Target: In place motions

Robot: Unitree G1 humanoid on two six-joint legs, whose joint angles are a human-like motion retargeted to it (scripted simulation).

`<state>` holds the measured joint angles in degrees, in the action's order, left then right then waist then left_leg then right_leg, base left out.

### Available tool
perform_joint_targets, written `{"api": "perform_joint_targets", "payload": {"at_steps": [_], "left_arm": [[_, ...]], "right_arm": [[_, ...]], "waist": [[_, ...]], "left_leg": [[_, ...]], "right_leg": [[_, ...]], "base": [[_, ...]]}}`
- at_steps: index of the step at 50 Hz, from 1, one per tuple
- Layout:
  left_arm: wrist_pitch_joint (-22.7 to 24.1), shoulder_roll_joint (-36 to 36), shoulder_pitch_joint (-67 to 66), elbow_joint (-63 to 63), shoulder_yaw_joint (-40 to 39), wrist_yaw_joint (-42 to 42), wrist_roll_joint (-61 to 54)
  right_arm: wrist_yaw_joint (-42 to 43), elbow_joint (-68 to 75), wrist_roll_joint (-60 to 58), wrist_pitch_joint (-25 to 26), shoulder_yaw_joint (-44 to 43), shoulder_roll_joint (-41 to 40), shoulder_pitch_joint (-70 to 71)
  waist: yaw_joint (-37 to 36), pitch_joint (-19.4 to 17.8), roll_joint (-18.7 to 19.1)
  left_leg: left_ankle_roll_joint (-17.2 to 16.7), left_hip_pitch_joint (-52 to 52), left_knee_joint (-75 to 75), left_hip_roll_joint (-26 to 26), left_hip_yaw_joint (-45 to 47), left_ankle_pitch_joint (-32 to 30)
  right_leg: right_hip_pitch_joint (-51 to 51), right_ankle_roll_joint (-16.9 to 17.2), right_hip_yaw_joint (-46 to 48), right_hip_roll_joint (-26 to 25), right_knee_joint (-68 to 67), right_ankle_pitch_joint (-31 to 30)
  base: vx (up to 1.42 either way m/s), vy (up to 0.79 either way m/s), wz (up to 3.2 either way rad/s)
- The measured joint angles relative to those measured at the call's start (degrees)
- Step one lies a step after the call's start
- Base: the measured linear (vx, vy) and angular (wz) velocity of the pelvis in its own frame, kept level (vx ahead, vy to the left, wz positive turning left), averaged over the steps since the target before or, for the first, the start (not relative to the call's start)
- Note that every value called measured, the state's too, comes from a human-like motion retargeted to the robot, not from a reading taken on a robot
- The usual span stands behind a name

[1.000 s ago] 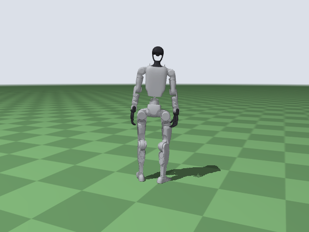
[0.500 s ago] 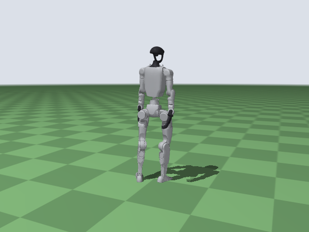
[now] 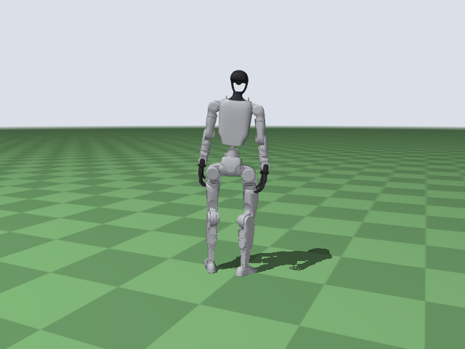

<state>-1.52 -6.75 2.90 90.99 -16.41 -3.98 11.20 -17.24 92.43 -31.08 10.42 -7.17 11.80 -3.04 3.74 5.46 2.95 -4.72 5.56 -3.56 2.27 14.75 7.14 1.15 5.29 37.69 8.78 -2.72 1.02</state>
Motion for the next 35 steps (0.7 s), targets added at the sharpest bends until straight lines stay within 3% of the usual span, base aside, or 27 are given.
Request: {"api": "perform_joint_targets", "payload": {"at_steps": [7, 15, 21, 27, 35], "left_arm": [[-0.6, -1.2, 0.2, 0.3, -0.2, 0.5, 0.6], [-1.8, -3.5, -0.2, -0.1, 0.0, 1.9, 2.2], [-2.7, -4.3, -0.3, 0.9, -1.0, 3.7, 3.6], [-3.4, -4.3, -2.1, 4.6, -3.5, 6.0, 2.7], [-5.8, -1.2, -7.8, 6.4, -5.8, 4.5, 4.1]], "right_arm": [[0.5, -0.1, -0.6, 0.3, 0.0, 0.4, -1.0], [0.5, -1.8, -0.7, -0.4, -0.8, 0.8, -2.5], [1.1, -2.7, -0.8, -0.2, -3.1, 2.2, -2.5], [2.0, -6.4, -2.1, -0.3, -5.0, 2.7, -1.1], [-2.5, -15.1, -5.2, -4.4, -5.1, 0.3, 2.2]], "waist": [[-6.0, -0.4, -0.2], [-14.3, -0.9, -1.0], [-25.2, -4.4, -2.6], [-34.8, -8.8, -1.7], [-36.1, -10.1, 0.1]], "left_leg": [[-3.2, 4.7, -0.7, -3.0, -8.3, -3.4], [-10.3, 8.1, 0.8, -7.3, -16.7, -7.5], [-10.3, 7.2, 2.1, -15.1, -19.1, -8.6], [-10.3, 5.2, 2.7, -19.4, -21.5, -9.2], [-10.3, 5.6, 3.1, -20.3, -22.2, -9.6]], "right_leg": [[5.5, 2.2, 11.5, 1.0, -0.4, 2.8], [11.9, 5.0, 26.2, -0.7, -0.8, 4.6], [16.9, 8.3, 35.4, 1.4, -1.8, 3.5], [21.0, 9.6, 41.1, 1.1, -3.3, 3.0], [20.8, 9.7, 42.2, 0.1, -5.1, 3.3]], "base": [[-0.1, 0.33, 1.89], [-0.25, 0.33, 2.3], [-0.41, 0.37, 1.93], [-0.26, 0.15, 1.32], [-0.1, 0.08, 0.48]]}}
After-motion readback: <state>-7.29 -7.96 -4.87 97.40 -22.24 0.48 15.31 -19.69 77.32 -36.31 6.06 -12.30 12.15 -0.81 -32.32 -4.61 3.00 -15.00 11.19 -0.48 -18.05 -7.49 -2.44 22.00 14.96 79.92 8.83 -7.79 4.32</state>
